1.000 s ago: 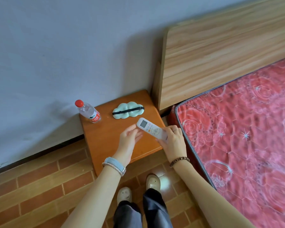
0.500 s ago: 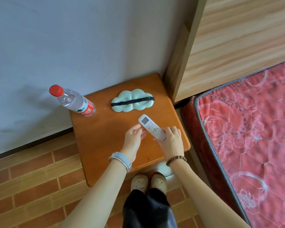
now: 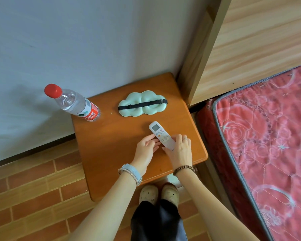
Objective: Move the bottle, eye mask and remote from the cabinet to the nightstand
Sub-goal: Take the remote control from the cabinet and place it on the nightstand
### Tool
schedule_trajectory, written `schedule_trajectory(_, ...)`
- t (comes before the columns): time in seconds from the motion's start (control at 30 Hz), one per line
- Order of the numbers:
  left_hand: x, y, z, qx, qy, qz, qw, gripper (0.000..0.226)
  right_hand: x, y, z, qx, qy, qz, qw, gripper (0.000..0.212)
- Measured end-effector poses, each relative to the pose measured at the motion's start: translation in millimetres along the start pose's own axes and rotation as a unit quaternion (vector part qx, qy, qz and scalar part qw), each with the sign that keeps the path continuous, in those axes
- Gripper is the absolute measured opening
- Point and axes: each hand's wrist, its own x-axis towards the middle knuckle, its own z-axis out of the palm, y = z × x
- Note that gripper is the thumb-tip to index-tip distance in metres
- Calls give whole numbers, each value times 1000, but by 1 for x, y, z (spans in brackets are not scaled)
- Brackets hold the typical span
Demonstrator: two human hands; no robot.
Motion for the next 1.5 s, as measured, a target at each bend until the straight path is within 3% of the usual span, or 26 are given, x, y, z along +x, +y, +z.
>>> schedule_trajectory(0.3, -1, 4, 20, 65, -18, 10, 998, 40, -4, 10, -19, -10, -43, -10, 999, 49)
schedule_trajectory(0.8, 35, 25, 51, 133, -52, 34, 989, 39, 31, 22, -28, -1, 18, 42, 999, 46)
schedule_trajectory(1.27, 23, 37, 51, 183, -78, 12, 980, 37, 27, 11, -41, -4, 3, 58, 998, 48)
schedule_trajectory(1.5, -35, 76, 37, 306, -10, 115, 945, 31, -7, -22, -99, -24, 33, 0, 999, 37)
